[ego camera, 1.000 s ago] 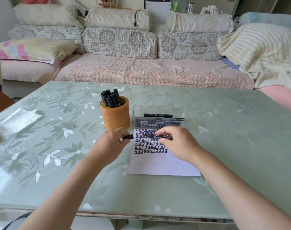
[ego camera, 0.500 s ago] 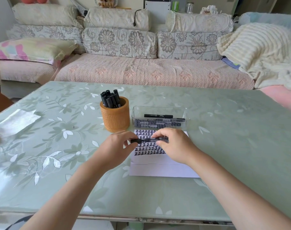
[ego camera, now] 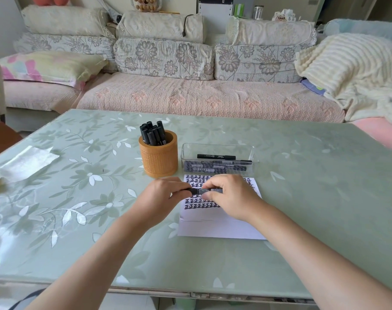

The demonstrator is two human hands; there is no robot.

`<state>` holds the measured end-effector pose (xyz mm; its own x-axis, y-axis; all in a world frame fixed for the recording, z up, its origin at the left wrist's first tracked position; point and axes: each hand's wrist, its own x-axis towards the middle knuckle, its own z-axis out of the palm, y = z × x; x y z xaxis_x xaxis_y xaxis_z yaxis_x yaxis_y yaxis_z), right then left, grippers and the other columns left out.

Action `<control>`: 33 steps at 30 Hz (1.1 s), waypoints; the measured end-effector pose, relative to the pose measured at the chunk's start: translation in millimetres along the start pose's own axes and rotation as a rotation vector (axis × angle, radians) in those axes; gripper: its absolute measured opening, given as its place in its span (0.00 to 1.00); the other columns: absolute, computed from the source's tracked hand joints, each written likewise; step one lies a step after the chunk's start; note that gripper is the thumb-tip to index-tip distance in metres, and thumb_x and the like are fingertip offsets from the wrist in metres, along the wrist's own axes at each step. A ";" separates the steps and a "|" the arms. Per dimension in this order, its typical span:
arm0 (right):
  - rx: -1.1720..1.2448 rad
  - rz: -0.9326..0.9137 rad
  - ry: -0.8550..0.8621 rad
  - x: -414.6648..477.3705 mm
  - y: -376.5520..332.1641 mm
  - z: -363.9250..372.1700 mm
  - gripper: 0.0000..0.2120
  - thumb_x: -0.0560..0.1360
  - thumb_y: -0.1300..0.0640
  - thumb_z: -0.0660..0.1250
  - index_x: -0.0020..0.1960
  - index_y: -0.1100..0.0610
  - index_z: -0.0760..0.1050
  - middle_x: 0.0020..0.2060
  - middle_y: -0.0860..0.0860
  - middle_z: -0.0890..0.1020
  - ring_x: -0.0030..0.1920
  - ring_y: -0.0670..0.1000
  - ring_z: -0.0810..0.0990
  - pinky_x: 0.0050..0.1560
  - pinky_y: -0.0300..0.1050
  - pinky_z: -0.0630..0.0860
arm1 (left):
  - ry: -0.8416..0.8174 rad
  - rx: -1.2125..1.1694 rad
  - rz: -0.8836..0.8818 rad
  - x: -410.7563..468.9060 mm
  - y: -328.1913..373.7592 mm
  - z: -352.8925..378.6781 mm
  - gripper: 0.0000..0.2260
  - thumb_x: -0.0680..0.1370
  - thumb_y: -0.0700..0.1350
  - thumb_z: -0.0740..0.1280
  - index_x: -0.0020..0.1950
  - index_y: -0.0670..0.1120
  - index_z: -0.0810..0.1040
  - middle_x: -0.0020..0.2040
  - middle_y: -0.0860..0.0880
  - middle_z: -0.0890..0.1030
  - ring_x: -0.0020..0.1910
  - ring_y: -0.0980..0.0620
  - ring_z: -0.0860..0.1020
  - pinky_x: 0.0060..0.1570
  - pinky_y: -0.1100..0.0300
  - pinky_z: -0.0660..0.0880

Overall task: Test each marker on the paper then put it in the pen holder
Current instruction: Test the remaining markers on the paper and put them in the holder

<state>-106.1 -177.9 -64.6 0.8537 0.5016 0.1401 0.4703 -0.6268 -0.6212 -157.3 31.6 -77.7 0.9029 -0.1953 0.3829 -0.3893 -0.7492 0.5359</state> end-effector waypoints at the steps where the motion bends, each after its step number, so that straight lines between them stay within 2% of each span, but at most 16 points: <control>1: -0.013 -0.003 -0.007 1.3 -0.5 0.5 0.02 0.73 0.49 0.72 0.43 0.46 0.81 0.37 0.46 0.82 0.40 0.49 0.79 0.43 0.48 0.76 | 0.016 -0.010 0.000 0.4 -0.4 -0.8 0.05 0.78 0.44 0.69 0.49 0.50 0.84 0.37 0.54 0.78 0.37 0.60 0.73 0.37 0.68 0.67; 3: -0.065 -0.008 -0.043 2.9 -3.7 1.3 0.09 0.76 0.47 0.69 0.37 0.44 0.77 0.32 0.46 0.79 0.36 0.49 0.77 0.38 0.46 0.71 | 0.025 -0.011 0.014 1.0 -1.6 -2.3 0.05 0.78 0.44 0.69 0.49 0.50 0.85 0.37 0.54 0.78 0.37 0.59 0.73 0.37 0.68 0.67; 5: -0.128 -0.005 -0.089 4.3 -7.1 2.5 0.10 0.78 0.46 0.66 0.38 0.44 0.74 0.32 0.45 0.77 0.36 0.48 0.76 0.36 0.44 0.68 | 0.011 -0.011 0.024 1.5 -5.2 -2.6 0.05 0.78 0.44 0.68 0.49 0.50 0.85 0.37 0.54 0.78 0.37 0.59 0.73 0.37 0.68 0.67; 7: -0.162 0.001 -0.133 6.8 -9.4 2.1 0.08 0.79 0.46 0.64 0.43 0.46 0.76 0.36 0.45 0.79 0.40 0.50 0.77 0.39 0.45 0.70 | 0.001 -0.019 0.017 2.8 -9.8 -1.5 0.05 0.78 0.45 0.68 0.49 0.50 0.85 0.37 0.54 0.78 0.38 0.60 0.73 0.37 0.69 0.67; 9: -0.172 0.011 -0.184 11.0 -12.5 1.4 0.07 0.80 0.49 0.62 0.50 0.47 0.78 0.43 0.45 0.81 0.46 0.51 0.78 0.47 0.47 0.74 | -0.005 -0.006 0.025 4.6 -13.9 0.6 0.05 0.78 0.46 0.68 0.49 0.50 0.84 0.38 0.53 0.78 0.39 0.58 0.73 0.39 0.65 0.70; 11: -0.175 -0.004 -0.208 16.5 -16.2 2.8 0.11 0.81 0.53 0.61 0.61 0.49 0.77 0.51 0.46 0.78 0.52 0.50 0.76 0.55 0.48 0.73 | 0.006 0.023 0.033 8.0 -16.2 1.2 0.06 0.79 0.47 0.67 0.51 0.50 0.84 0.38 0.54 0.77 0.40 0.58 0.73 0.41 0.62 0.71; 13: -0.170 -0.007 -0.173 22.8 -18.9 5.5 0.13 0.82 0.55 0.61 0.65 0.52 0.75 0.52 0.47 0.74 0.54 0.50 0.74 0.57 0.48 0.71 | 0.043 0.026 -0.002 12.7 -19.2 -1.9 0.07 0.79 0.49 0.66 0.53 0.52 0.82 0.40 0.55 0.76 0.42 0.59 0.73 0.41 0.64 0.70; 16: -0.122 0.017 -0.066 33.7 -20.9 7.0 0.12 0.81 0.56 0.62 0.63 0.52 0.76 0.51 0.48 0.73 0.50 0.49 0.74 0.52 0.44 0.68 | 0.106 -0.012 -0.068 18.0 -30.6 -9.9 0.08 0.79 0.51 0.66 0.55 0.52 0.80 0.44 0.56 0.77 0.43 0.59 0.75 0.43 0.66 0.72; 18: -0.075 0.018 0.028 42.6 -24.6 5.2 0.10 0.80 0.57 0.64 0.60 0.51 0.77 0.46 0.45 0.73 0.45 0.45 0.73 0.48 0.41 0.67 | 0.108 -0.021 -0.103 18.3 -41.3 -13.4 0.08 0.78 0.50 0.66 0.54 0.51 0.81 0.46 0.55 0.78 0.44 0.59 0.76 0.44 0.70 0.71; 20: -0.027 -0.001 0.132 53.4 -33.8 1.7 0.09 0.78 0.57 0.66 0.57 0.51 0.78 0.42 0.42 0.76 0.41 0.43 0.74 0.43 0.38 0.69 | 0.038 0.031 -0.132 17.2 -50.4 -11.5 0.09 0.78 0.50 0.67 0.56 0.51 0.81 0.50 0.54 0.77 0.48 0.57 0.76 0.50 0.66 0.73; 23: 0.059 -0.050 0.269 77.4 -54.2 -4.6 0.02 0.77 0.56 0.68 0.48 0.51 0.78 0.40 0.45 0.81 0.42 0.47 0.79 0.46 0.46 0.77 | -0.104 0.113 -0.156 16.4 -53.8 -1.2 0.12 0.79 0.50 0.64 0.62 0.51 0.77 0.56 0.53 0.75 0.56 0.52 0.73 0.58 0.54 0.72; 27: 0.246 -0.086 0.436 122.1 -80.2 -13.3 0.01 0.74 0.54 0.70 0.44 0.49 0.78 0.40 0.47 0.84 0.43 0.50 0.83 0.51 0.56 0.80 | -0.125 0.175 -0.093 17.8 -55.2 9.5 0.14 0.80 0.45 0.59 0.64 0.52 0.76 0.60 0.52 0.76 0.58 0.49 0.71 0.58 0.52 0.71; 30: 0.242 -0.077 0.441 150.8 -88.5 -11.6 0.02 0.73 0.55 0.71 0.43 0.49 0.78 0.40 0.48 0.84 0.43 0.51 0.84 0.51 0.55 0.81 | -0.107 0.179 -0.059 18.4 -57.2 12.4 0.14 0.80 0.44 0.58 0.63 0.53 0.77 0.58 0.53 0.77 0.55 0.49 0.71 0.56 0.51 0.71; 33: 0.085 -0.004 0.373 162.9 -85.9 -1.9 0.02 0.72 0.56 0.72 0.44 0.52 0.81 0.40 0.48 0.85 0.43 0.50 0.84 0.51 0.49 0.80 | -0.110 0.209 -0.043 19.3 -58.6 15.6 0.13 0.79 0.44 0.58 0.61 0.53 0.77 0.57 0.54 0.77 0.54 0.49 0.71 0.55 0.50 0.72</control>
<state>-7.0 -43.4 13.0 0.8820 0.2425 0.4042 0.4670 -0.5658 -0.6796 -114.3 61.8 -113.5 0.9366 -0.2198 0.2730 -0.3145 -0.8708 0.3780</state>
